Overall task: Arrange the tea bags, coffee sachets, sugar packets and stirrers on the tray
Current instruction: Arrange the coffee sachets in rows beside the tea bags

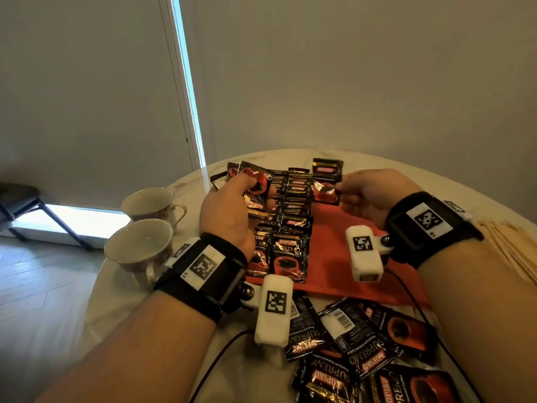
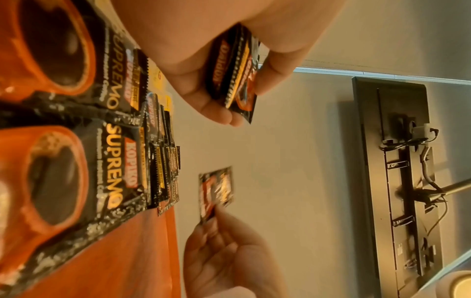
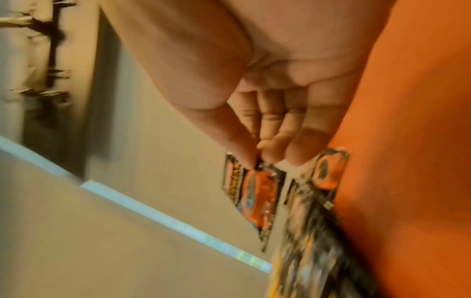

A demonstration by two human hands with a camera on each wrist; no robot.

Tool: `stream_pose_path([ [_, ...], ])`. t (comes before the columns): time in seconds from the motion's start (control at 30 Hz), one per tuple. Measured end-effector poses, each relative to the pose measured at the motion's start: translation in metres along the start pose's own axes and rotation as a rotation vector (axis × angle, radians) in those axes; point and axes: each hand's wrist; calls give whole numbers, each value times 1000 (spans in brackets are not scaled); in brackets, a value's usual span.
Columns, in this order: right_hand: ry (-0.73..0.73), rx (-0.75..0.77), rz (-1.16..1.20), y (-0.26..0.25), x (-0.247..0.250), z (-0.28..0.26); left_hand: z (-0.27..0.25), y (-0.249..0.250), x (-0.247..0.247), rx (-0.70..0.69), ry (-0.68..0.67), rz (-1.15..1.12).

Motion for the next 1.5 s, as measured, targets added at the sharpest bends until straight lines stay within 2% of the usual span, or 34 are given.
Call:
stream_pose_path([
  [0.1,114,-139,30,9,13,16,-1,1,-1,3,-2,-24],
  [0.23,154,-203,-57,11,11,30,-2,1,-2,0,-15,-41],
  [0.63,248,-207,-314,2,1,50,-2,3,-3,10,-32,-50],
  [1.1,284,-211,-382,3,1,63,2,2,-1,36,-46,-54],
  [1.23,259,-209,-352,5,3,66,3,0,0,57,-62,-78],
  [1.33,195,-215,-209,2,6,62,2,-1,-1,73,-92,-82],
  [1.43,93,-146,-82,-3,6,42,0,-4,-1,65,-123,-15],
  [1.5,-37,-72,-53,-4,1,17,0,-5,-1,43,-139,60],
])
Point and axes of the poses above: each hand's wrist, its own z-axis towards the middle knuckle, its own x-axis out of the back of the hand, y = z × x, and after that the axes turned 14 degrees about -x, right-handed
